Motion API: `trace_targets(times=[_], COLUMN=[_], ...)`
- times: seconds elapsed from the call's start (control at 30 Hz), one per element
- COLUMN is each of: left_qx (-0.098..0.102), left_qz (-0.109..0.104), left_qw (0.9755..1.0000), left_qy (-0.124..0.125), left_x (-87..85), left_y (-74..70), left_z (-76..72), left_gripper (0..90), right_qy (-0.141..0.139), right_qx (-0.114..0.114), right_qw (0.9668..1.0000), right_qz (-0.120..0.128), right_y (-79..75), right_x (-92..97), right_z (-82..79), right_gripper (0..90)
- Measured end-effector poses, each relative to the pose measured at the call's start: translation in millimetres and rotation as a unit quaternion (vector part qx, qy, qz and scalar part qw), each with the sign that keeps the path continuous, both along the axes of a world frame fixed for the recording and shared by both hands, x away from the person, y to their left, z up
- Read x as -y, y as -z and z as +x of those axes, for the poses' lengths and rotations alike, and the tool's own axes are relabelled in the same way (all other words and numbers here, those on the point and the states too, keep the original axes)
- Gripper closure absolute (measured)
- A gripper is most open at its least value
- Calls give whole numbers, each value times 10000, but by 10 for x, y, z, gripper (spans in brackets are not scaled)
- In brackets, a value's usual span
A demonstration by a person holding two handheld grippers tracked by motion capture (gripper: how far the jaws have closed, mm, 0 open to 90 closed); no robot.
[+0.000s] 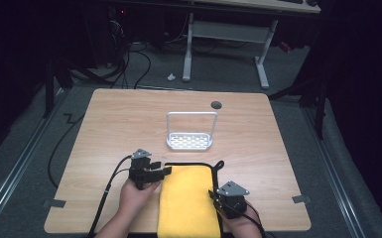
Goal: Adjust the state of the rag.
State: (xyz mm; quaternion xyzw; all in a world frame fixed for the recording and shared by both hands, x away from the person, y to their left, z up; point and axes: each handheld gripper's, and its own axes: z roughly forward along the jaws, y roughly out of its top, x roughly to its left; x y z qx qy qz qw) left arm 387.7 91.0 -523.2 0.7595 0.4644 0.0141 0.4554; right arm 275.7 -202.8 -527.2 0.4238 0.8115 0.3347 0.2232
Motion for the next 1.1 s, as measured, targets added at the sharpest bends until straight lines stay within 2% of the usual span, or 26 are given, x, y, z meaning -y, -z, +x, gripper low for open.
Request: trace_targets(times=[0.03, 0.17, 0.27, 0.4, 0.5, 0.57, 0.67, 0.73, 0.83, 0.93, 1.1], left_qx=[-74, -148, -125, -63, 119, 204, 282, 344, 378, 391, 377], left_qz=[91, 354, 388, 419, 563, 554, 486, 499, 491, 482, 431], left_qw=[9999, 9992, 9991, 9990, 9981, 9980, 9983, 9980, 9979, 9979, 9981], left_qy=[23, 79, 71, 118, 201, 204, 175, 193, 207, 205, 215], left_x=[27, 81, 95, 131, 166, 165, 154, 158, 156, 150, 142], left_y=[10, 42, 49, 63, 75, 91, 114, 120, 126, 129, 136], left_z=[10, 18, 21, 7, -35, -53, -73, -85, -89, -94, -98], left_gripper=[472, 545, 580, 671, 749, 783, 802, 802, 802, 799, 795], right_qy=[0, -3, -1, 16, 10, 33, 287, 583, 874, 991, 1295], right_qx=[3, 20, 40, 46, 46, 3, 61, 12, -249, -572, -537], right_qw=[10000, 10000, 10000, 10000, 10000, 10000, 9991, 9973, 9943, 9904, 9873], right_qz=[-3, -9, -14, -30, -5, 75, 297, 456, 554, 782, 743], right_y=[0, 3, 6, 7, 9, 1, -58, -98, -91, -39, -7], right_x=[-1, -5, -7, -10, -4, 9, 62, 111, 132, 87, -13], right_z=[0, 2, 0, -8, -6, 2, 45, 154, 353, 531, 667], right_gripper=[755, 755, 755, 755, 754, 740, 691, 633, 522, 432, 439])
